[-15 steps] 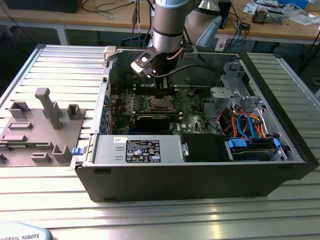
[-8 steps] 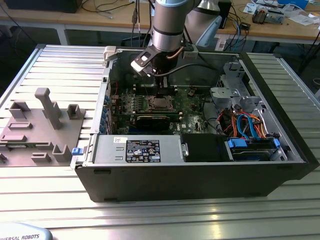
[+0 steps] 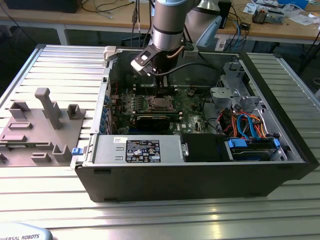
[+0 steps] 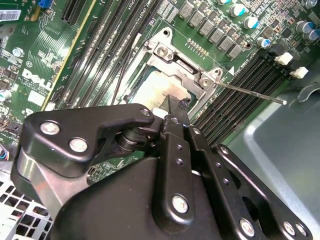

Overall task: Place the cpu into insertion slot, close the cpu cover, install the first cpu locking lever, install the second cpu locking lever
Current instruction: 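Close the cpu cover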

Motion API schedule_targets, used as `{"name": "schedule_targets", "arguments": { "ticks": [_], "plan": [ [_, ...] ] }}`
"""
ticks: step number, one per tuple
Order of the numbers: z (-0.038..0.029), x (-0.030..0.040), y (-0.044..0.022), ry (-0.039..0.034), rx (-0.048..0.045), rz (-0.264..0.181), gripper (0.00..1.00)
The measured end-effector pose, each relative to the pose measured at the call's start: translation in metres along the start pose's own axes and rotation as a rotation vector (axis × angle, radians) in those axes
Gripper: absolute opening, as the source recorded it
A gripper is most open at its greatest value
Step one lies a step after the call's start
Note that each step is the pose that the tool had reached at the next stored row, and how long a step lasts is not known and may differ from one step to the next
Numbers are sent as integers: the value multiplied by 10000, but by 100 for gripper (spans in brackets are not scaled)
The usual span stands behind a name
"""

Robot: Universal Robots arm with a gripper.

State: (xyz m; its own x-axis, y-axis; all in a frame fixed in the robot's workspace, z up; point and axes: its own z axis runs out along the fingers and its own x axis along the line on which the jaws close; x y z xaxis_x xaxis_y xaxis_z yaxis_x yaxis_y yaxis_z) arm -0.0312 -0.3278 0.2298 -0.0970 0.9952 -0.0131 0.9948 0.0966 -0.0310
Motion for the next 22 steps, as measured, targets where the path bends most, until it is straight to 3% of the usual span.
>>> {"name": "schedule_targets", "arguments": {
  "ticks": [22],
  "plan": [
    [-110,-2,-3,3,-1,0,11]
  ]
}}
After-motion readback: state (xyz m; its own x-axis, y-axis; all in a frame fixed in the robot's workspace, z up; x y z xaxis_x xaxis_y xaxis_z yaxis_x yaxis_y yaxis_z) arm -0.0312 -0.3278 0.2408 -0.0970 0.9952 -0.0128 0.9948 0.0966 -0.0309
